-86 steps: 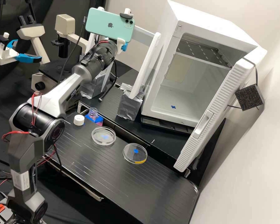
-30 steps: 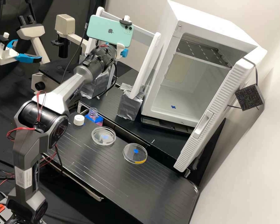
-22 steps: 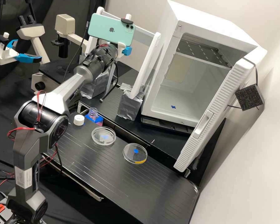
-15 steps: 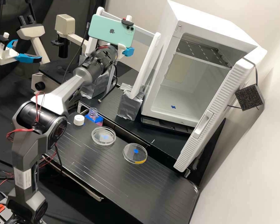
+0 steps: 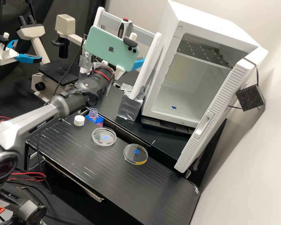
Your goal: Use the pipette
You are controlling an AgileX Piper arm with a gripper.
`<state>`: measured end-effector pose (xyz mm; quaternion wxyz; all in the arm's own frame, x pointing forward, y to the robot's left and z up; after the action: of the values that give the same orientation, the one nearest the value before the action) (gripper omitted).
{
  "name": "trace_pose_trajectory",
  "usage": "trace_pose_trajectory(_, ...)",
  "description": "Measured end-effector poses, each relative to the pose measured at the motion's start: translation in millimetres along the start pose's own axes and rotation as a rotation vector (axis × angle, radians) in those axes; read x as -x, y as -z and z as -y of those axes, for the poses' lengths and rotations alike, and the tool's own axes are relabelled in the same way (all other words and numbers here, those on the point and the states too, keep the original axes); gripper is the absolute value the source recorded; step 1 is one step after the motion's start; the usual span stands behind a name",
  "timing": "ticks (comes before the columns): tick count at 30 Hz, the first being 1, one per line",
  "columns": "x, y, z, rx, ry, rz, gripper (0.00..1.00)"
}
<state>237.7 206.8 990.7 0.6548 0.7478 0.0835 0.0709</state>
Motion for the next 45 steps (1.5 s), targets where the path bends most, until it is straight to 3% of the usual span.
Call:
trace_pose_trajectory(2, 12.7, -7.1, 5.1, 0.019, -0.015, 0.035, 1.0)
trace_pose_trajectory(6, 30.0, -24.5, 28.4, 0.045, 0.033, 0.081, 1.0)
trace_pose_trajectory(13, 50.4, -58.2, 58.7, 0.03, 0.087, 0.19, 1.0)
trace_pose_trajectory(16, 60.9, -66.9, 62.0, -0.01, 0.07, 0.221, 1.0)
trace_pose_trajectory(24, 84.5, -80.9, 58.6, -0.127, -0.072, 0.328, 1.0)
trace_pose_trajectory(27, 82.0, -92.5, 76.8, -0.082, -0.115, 0.41, 1.0)
trace_pose_trajectory(28, 77.8, -105.7, 90.5, 0.001, -0.127, 0.437, 1.0)
trace_pose_trajectory(30, 69.9, -125.8, 101.1, 0.042, -0.23, 0.458, 1.0)
trace_pose_trajectory(32, 63.4, -130.6, 104.7, 0.047, -0.338, 0.346, 1.0)
trace_pose_trajectory(33, 62.2, -124.5, 100.5, 0.013, -0.409, 0.254, 1.0)
trace_pose_trajectory(34, 61.8, -111.6, 94.9, 0.016, -0.479, 0.109, 1.0)
trace_pose_trajectory(37, 63.6, -92.6, 88.2, 0.046, -0.553, -0.084, 1.0)
trace_pose_trajectory(40, 64.8, -86.4, 86.1, 0.041, -0.574, -0.152, 1.0)
trace_pose_trajectory(45, 64.1, -87.9, 82.7, 0.013, -0.585, -0.146, 1.0)
